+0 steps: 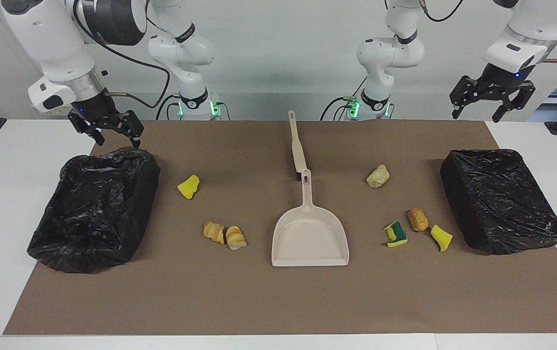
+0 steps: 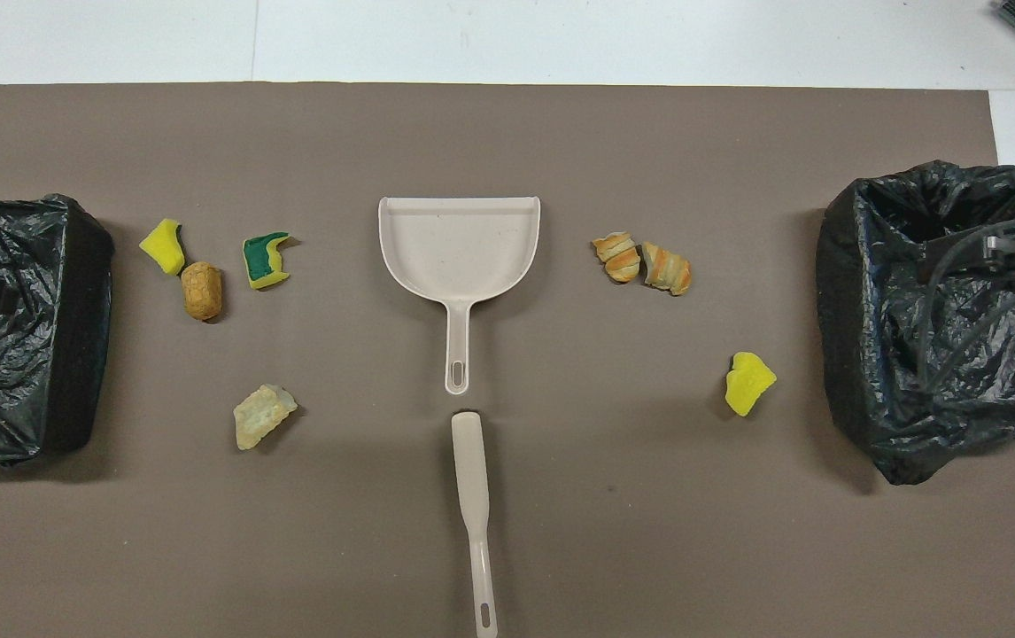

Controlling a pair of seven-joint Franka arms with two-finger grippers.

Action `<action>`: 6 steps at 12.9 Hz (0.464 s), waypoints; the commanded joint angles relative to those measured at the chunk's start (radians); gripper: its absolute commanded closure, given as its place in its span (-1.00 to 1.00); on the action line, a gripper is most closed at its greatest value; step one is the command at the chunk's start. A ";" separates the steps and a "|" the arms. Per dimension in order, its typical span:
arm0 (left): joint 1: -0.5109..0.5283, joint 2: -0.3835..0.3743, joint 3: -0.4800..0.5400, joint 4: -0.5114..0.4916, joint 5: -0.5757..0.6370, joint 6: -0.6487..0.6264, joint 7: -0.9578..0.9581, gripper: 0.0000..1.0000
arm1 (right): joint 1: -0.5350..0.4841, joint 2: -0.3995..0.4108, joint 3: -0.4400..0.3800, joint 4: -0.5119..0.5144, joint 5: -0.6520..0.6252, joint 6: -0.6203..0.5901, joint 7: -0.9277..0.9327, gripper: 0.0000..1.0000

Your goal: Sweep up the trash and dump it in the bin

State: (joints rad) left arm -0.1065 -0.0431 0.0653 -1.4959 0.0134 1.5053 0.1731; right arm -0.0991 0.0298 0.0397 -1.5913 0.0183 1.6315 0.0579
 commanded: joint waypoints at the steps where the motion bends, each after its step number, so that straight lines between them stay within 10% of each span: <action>1: 0.014 -0.004 -0.010 0.009 0.008 -0.017 0.005 -1.00 | -0.002 -0.005 0.006 0.023 0.006 -0.053 0.023 -1.00; 6: 0.013 -0.004 -0.010 0.009 0.010 -0.017 0.005 -1.00 | 0.001 -0.018 0.009 0.007 0.011 -0.055 0.023 -1.00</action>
State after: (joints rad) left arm -0.1065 -0.0431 0.0653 -1.4959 0.0134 1.5053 0.1731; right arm -0.0960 0.0264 0.0454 -1.5818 0.0183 1.5963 0.0579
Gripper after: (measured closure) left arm 0.000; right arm 0.000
